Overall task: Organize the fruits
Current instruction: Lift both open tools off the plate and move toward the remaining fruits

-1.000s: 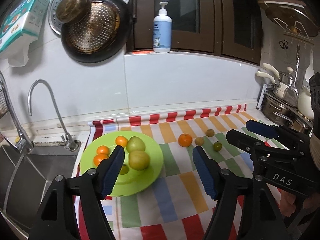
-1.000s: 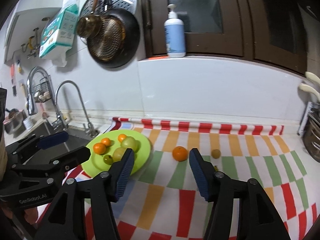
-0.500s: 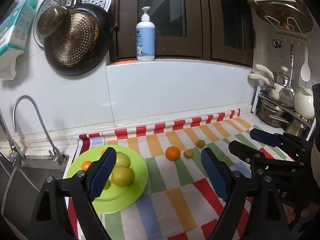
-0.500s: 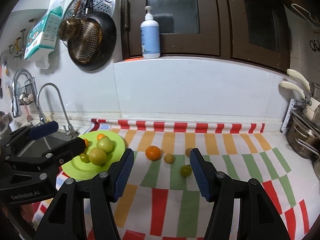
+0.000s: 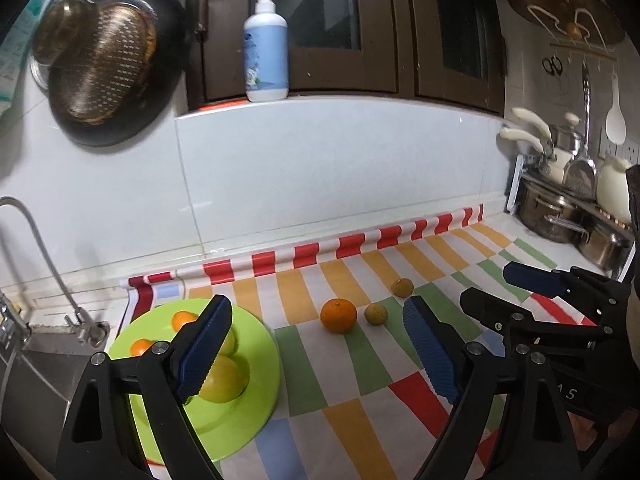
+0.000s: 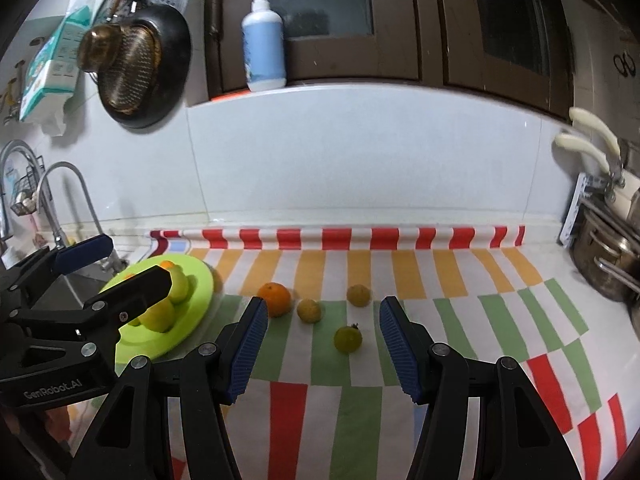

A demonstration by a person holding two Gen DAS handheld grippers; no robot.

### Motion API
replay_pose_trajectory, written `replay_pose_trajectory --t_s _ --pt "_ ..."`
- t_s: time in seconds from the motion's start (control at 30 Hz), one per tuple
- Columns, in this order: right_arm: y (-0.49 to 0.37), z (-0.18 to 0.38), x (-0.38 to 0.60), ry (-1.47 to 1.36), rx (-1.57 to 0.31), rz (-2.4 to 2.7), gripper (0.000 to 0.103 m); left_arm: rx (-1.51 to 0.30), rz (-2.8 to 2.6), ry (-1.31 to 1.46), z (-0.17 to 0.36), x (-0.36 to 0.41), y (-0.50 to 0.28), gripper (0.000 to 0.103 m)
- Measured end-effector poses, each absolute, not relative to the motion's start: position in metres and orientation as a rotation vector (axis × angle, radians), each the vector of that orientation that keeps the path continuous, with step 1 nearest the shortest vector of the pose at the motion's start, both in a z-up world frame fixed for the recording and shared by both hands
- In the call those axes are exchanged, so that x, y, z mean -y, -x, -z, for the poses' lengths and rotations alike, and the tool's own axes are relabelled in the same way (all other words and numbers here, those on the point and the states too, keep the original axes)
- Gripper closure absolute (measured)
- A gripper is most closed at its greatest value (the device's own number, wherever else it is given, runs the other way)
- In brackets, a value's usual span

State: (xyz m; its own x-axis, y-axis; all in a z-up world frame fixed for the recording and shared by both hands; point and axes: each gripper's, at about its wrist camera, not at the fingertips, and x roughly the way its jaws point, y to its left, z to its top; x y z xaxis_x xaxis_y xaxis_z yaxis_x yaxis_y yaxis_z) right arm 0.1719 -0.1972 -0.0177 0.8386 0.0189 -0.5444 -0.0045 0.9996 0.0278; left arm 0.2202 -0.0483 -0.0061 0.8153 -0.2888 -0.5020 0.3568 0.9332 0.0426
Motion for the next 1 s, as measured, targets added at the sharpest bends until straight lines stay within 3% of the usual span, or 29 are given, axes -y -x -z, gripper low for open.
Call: replay_pose_trajectory --t_s 0.53,0.77,1.0 --pt "-0.22 0.07 0.217 -0.077 -0.699 0.006 0.044 -0.658 0.396 -0.171 0.061 0.074 -0.28 0.025" --pt "-0.238 0.092 0.223 -0.112 -0.762 -0.003 0.045 -0.736 0.411 -0.168 0.082 0.079 -0.307 0.033" --pt "-0.249 0.106 0.227 -0.151 -0.799 -0.005 0.053 -0.792 0.426 -0.153 0.096 0.086 -0.324 0.036"
